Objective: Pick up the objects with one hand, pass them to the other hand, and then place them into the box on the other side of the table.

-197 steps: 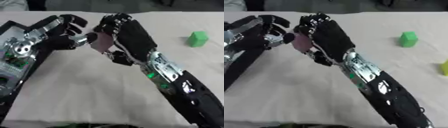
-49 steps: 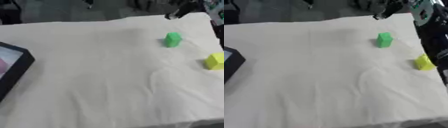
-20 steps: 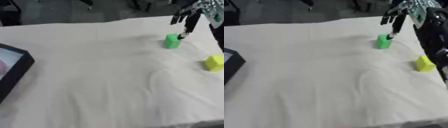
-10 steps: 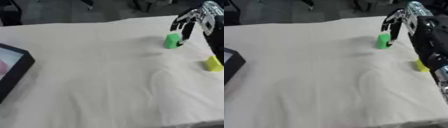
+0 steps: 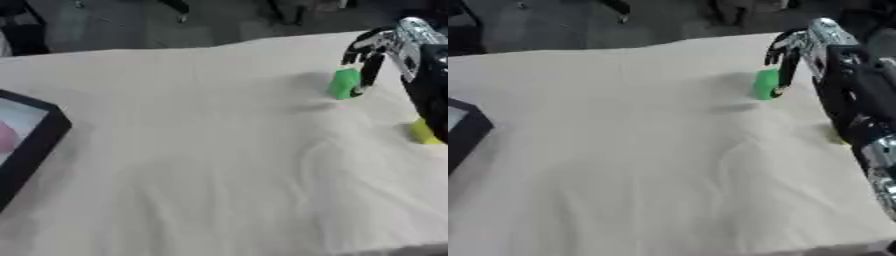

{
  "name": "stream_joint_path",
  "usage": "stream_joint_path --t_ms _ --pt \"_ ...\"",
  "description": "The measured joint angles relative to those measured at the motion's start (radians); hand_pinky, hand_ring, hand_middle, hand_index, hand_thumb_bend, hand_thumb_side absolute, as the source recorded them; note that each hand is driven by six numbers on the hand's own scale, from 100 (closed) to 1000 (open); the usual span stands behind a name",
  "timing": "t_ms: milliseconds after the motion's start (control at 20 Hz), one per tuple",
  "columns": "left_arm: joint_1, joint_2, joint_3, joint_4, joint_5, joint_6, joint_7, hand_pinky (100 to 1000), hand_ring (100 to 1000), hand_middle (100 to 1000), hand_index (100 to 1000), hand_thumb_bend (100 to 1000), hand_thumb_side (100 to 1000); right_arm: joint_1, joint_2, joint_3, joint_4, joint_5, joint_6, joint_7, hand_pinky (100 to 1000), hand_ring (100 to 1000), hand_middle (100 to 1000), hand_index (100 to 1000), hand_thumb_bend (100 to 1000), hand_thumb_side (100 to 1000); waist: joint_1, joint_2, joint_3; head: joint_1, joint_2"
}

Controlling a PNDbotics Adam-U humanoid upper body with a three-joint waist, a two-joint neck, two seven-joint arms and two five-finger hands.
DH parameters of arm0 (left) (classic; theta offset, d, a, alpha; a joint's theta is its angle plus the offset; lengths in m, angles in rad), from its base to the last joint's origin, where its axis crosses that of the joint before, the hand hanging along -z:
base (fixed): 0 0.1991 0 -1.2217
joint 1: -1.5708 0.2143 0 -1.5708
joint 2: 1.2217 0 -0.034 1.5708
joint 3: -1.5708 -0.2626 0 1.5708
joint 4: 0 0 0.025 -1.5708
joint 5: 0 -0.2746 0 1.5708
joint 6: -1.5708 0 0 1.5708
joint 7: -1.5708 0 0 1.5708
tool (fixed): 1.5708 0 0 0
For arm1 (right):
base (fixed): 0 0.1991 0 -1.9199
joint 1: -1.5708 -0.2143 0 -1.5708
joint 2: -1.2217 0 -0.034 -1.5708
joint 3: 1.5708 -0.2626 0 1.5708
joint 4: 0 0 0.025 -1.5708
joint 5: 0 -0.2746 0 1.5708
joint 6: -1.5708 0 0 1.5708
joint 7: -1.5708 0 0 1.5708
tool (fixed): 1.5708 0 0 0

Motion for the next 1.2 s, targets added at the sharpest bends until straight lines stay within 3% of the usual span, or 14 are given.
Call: stream_joint_path --t_ms 500,600,750,800,1000,1200 --pt "-0.007 -0.002 0.0 0.0 0.0 0.001 0.003 776 725 708 800 228 630 0.008 0.024 -0.02 0.06 0.017 0.019 -0.078 855 849 779 802 399 100 0.002 0.01 0.006 -0.005 -0.009" --pt "-0.007 -0.007 0.0 0.0 0.0 0.002 0.004 776 725 707 798 227 631 0.008 0.027 -0.021 0.063 0.015 0.021 -0.088 824 775 639 684 288 100 0.002 0.01 0.007 -0.005 -0.009" --pt "-0.007 -0.008 0.0 0.0 0.0 0.003 0.006 776 723 705 797 226 630 0.011 0.031 -0.024 0.06 0.012 0.036 -0.126 801 723 547 606 180 100 0.002 0.01 0.007 -0.005 -0.009" --pt "-0.007 -0.008 0.0 0.0 0.0 0.002 0.007 776 723 704 796 225 630 0.014 0.034 -0.024 0.053 0.006 0.043 -0.141 790 691 503 569 135 100 0.002 0.01 0.007 -0.005 -0.009" --pt "-0.009 -0.008 0.0 -0.001 0.0 0.002 0.007 776 722 703 797 224 630 0.017 0.034 -0.025 -0.025 -0.044 0.047 -0.213 783 660 487 561 100 100 0.002 0.01 0.007 -0.002 -0.009" --pt "-0.012 -0.008 0.0 -0.002 0.0 0.004 0.008 777 723 704 797 224 631 0.008 0.03 -0.011 -0.136 -0.111 0.005 -0.285 774 645 501 562 100 100 0.002 0.01 0.004 -0.002 -0.009"
